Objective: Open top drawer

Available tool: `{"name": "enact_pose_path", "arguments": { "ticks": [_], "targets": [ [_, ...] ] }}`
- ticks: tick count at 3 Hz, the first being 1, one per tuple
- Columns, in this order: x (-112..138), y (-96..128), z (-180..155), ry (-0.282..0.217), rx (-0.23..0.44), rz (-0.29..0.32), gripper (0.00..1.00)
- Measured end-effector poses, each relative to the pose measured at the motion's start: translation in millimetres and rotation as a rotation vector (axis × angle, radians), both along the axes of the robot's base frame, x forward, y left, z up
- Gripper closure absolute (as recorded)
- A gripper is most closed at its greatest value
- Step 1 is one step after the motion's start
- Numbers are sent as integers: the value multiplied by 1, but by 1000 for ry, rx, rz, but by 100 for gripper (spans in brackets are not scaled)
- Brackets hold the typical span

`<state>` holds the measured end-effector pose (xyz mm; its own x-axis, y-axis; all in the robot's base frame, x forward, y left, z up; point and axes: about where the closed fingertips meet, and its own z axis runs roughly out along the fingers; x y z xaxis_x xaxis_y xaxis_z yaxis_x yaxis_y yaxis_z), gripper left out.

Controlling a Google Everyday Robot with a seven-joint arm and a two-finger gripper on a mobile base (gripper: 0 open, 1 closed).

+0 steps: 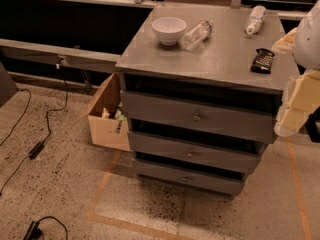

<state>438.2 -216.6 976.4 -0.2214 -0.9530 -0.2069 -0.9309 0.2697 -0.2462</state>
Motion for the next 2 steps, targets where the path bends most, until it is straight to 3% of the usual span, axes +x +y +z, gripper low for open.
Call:
{"name": "enact_pose_path", "arguments": {
  "ticks": [1,2],
  "targets": [
    [0,0,0,0,0,0,0],
    [2,-6,-11,-10,44,-19,0]
  ]
}}
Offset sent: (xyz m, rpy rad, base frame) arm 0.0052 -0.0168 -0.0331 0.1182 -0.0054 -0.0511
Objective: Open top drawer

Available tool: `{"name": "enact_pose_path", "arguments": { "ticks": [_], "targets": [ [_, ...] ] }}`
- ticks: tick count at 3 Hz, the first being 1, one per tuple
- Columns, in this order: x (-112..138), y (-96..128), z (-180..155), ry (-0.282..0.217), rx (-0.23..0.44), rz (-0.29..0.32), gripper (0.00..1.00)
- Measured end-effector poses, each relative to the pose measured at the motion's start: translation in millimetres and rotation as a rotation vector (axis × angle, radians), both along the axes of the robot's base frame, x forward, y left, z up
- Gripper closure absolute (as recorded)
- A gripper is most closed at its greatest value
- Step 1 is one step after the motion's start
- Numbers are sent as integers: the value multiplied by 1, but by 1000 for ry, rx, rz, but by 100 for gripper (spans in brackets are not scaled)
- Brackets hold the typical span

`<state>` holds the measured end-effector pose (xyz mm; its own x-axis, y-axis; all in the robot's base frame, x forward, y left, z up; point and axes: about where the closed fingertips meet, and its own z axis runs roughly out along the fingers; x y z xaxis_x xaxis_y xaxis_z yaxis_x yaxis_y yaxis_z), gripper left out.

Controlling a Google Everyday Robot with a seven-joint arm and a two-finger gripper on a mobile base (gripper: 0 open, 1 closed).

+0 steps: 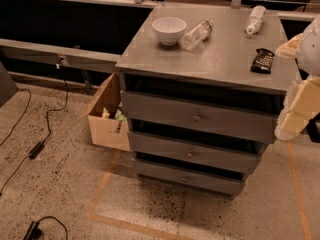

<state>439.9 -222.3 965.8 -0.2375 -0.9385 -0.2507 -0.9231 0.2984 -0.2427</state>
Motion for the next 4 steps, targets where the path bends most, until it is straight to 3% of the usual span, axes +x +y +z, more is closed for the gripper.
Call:
{"name": "enact_pose_path", "arguments": {
  "ticks": [2,4],
  "targets": [
    [39,-24,-99,21,51,25,0],
    [69,-20,-187,93,38,84,0]
  ]
}}
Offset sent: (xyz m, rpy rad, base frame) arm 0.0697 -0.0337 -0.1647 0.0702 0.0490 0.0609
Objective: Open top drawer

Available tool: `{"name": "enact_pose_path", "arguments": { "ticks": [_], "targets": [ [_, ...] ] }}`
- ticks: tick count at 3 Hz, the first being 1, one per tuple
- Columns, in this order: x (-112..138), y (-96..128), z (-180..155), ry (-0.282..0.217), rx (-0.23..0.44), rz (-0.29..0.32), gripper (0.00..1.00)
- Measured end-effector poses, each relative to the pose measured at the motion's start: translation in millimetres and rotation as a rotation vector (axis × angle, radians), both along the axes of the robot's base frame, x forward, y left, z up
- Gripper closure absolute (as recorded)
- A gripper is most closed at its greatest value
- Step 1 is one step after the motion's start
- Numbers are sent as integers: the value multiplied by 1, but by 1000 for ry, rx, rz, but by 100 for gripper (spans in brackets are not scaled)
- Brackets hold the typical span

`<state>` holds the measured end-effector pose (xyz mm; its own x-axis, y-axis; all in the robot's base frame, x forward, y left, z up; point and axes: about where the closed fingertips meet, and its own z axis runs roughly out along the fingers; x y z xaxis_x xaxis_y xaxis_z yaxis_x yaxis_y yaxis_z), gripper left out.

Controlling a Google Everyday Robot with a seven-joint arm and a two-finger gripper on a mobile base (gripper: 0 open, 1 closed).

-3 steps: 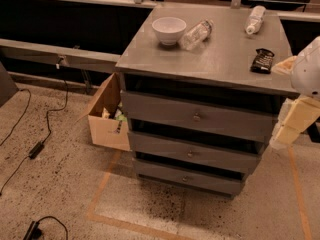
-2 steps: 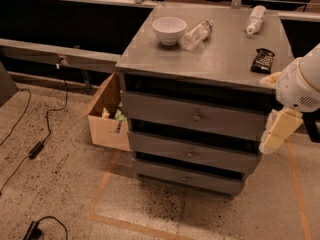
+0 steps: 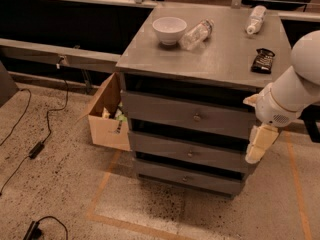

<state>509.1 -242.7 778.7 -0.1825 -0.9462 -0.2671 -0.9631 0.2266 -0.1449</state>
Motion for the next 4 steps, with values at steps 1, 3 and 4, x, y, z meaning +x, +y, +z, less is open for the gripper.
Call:
{"name": "enact_pose_path", "arguments": {
  "ticks": [1,3,4],
  "targets": [
    [13,2,-37,18,-3,41,0],
    [58,-5,-56,-62,23,38,0],
    [79,-12,-51,-115,10,24,0]
  ]
}}
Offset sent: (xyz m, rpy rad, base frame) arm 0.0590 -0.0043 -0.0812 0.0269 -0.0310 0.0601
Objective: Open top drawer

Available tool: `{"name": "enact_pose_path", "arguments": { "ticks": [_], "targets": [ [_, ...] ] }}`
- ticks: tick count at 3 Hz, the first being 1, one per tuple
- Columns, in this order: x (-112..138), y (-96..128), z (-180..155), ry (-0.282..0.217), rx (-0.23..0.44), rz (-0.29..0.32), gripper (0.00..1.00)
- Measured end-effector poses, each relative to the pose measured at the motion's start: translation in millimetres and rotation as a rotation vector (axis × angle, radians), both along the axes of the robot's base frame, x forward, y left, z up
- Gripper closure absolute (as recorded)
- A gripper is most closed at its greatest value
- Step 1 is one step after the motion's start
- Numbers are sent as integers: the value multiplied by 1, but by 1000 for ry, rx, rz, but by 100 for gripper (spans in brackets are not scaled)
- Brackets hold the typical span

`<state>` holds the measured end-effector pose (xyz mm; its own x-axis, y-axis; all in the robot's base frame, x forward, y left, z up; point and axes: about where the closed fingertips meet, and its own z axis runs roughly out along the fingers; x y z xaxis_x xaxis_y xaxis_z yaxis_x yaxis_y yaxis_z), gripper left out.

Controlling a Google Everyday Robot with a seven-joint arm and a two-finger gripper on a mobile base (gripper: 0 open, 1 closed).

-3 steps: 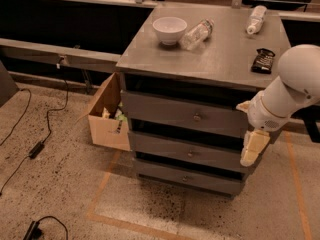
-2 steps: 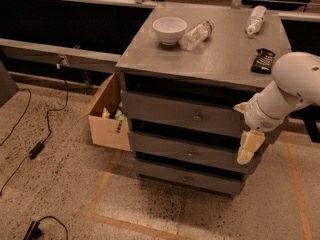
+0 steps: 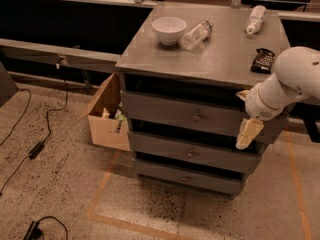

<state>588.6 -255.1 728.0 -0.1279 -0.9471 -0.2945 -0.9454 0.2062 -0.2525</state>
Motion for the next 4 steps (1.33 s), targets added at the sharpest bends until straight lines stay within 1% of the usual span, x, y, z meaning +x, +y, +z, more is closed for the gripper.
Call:
{"name": "enact_pose_path", "arguments": {
  "ticks": [1,2,3,4],
  "targets": [
    [23,-1,-16,-13,-30,15,0],
    [34,-1,-31,-4,-45,22,0],
    [42,-3,-47,9,-52,9,0],
    [50,-6,-60,24,-41,-1,0]
  ]
}}
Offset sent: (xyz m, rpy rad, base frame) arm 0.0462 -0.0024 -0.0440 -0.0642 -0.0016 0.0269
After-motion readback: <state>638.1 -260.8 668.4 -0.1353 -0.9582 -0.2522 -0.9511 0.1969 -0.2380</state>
